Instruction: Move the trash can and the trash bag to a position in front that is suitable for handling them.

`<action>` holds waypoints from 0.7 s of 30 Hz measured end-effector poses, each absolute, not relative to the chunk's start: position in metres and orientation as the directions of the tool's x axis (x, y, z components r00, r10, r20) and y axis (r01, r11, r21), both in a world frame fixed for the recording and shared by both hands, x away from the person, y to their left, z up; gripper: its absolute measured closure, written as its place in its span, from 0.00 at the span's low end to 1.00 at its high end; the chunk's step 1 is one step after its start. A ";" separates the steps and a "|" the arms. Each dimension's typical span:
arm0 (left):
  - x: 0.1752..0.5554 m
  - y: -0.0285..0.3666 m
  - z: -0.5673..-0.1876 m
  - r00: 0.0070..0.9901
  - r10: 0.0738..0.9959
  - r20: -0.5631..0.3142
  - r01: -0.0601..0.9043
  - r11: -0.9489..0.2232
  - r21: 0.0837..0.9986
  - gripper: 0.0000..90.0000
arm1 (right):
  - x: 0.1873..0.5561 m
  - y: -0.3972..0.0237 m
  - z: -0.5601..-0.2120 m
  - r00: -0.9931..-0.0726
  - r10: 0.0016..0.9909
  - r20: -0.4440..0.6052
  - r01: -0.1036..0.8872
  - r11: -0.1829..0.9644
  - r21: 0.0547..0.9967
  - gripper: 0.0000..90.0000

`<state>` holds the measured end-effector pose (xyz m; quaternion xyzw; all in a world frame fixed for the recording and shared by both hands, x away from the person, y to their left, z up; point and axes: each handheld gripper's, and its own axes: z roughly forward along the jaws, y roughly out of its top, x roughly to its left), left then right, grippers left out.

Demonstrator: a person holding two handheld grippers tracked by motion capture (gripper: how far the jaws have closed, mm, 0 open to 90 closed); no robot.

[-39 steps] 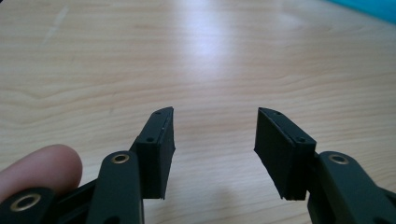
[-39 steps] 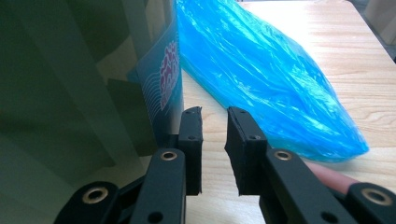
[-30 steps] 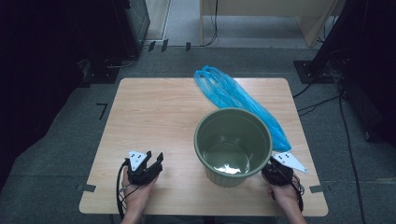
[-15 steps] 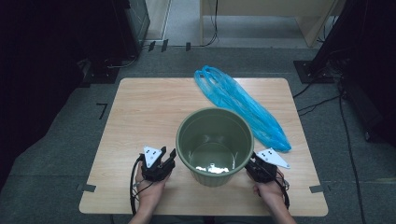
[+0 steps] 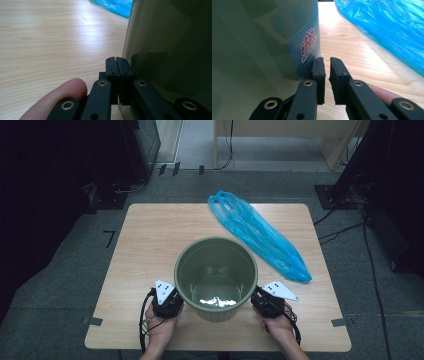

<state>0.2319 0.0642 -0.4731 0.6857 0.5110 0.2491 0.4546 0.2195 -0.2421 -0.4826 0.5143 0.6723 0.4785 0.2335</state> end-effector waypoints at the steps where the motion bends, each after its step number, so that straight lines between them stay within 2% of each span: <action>1: 0.232 0.064 -0.473 0.354 0.927 -0.123 0.474 -0.064 0.878 0.91 | 0.219 -0.242 -0.483 -0.362 0.915 0.178 0.468 0.013 0.884 0.91; 2: 0.233 0.069 -0.473 0.351 0.928 -0.126 0.473 -0.059 0.879 0.81 | 0.220 -0.245 -0.482 -0.366 0.914 0.174 0.469 0.020 0.883 0.83; 4: 0.235 0.075 -0.474 0.340 0.930 -0.141 0.472 -0.039 0.881 0.66 | 0.220 -0.247 -0.482 -0.371 0.911 0.178 0.470 0.019 0.882 0.79; 5: 0.237 0.080 -0.475 0.316 0.942 -0.112 0.469 -0.053 0.882 0.66 | 0.221 -0.251 -0.481 -0.376 0.909 0.180 0.467 0.018 0.884 0.77; 7: 0.242 0.089 -0.480 0.281 0.955 -0.092 0.489 -0.061 0.870 0.49 | 0.222 -0.260 -0.478 -0.348 0.927 0.136 0.448 0.037 0.893 0.71; 8: 0.248 0.099 -0.485 0.265 0.960 -0.095 0.521 -0.060 0.851 0.41 | 0.227 -0.277 -0.474 -0.306 0.944 0.127 0.440 0.022 0.898 0.65; 9: 0.248 0.099 -0.485 0.265 0.960 -0.095 0.521 -0.060 0.851 0.39 | 0.227 -0.277 -0.474 -0.306 0.944 0.127 0.440 0.022 0.898 0.65; 12: 0.255 0.112 -0.495 0.234 0.969 -0.076 0.563 -0.071 0.823 0.33 | 0.236 -0.301 -0.472 -0.223 0.968 0.117 0.450 -0.004 0.893 0.52; 13: 0.258 0.116 -0.498 0.225 0.971 -0.075 0.576 -0.070 0.814 0.29 | 0.240 -0.310 -0.472 -0.178 0.978 0.107 0.454 -0.015 0.891 0.50; 14: 0.260 0.118 -0.500 0.219 0.973 -0.068 0.583 -0.075 0.809 0.20 | 0.249 -0.328 -0.472 -0.126 0.986 0.106 0.462 -0.036 0.886 0.46; 15: 0.262 0.120 -0.502 0.206 0.977 -0.053 0.595 -0.081 0.800 0.20 | 0.249 -0.328 -0.472 -0.126 0.986 0.106 0.462 -0.036 0.886 0.46; 16: 0.265 0.121 -0.505 0.195 0.980 -0.043 0.610 -0.087 0.787 0.11 | 0.257 -0.342 -0.473 -0.075 0.994 0.084 0.463 -0.040 0.886 0.40; 18: 0.269 0.123 -0.510 0.181 0.983 -0.027 0.644 -0.098 0.759 0.09 | 0.262 -0.348 -0.473 -0.053 0.996 0.071 0.471 -0.038 0.882 0.39; 19: 0.271 0.123 -0.516 0.182 0.983 -0.014 0.663 -0.112 0.740 0.03 | 0.271 -0.361 -0.475 -0.028 0.998 0.054 0.484 -0.034 0.874 0.40; 20: 0.271 0.123 -0.516 0.182 0.983 -0.014 0.663 -0.112 0.740 0.01 | 0.271 -0.361 -0.475 -0.028 0.998 0.054 0.484 -0.034 0.874 0.40; 21: 0.272 0.123 -0.517 0.186 0.982 -0.021 0.676 -0.112 0.729 0.01 | 0.280 -0.371 -0.481 0.005 0.999 0.043 0.512 -0.039 0.858 0.48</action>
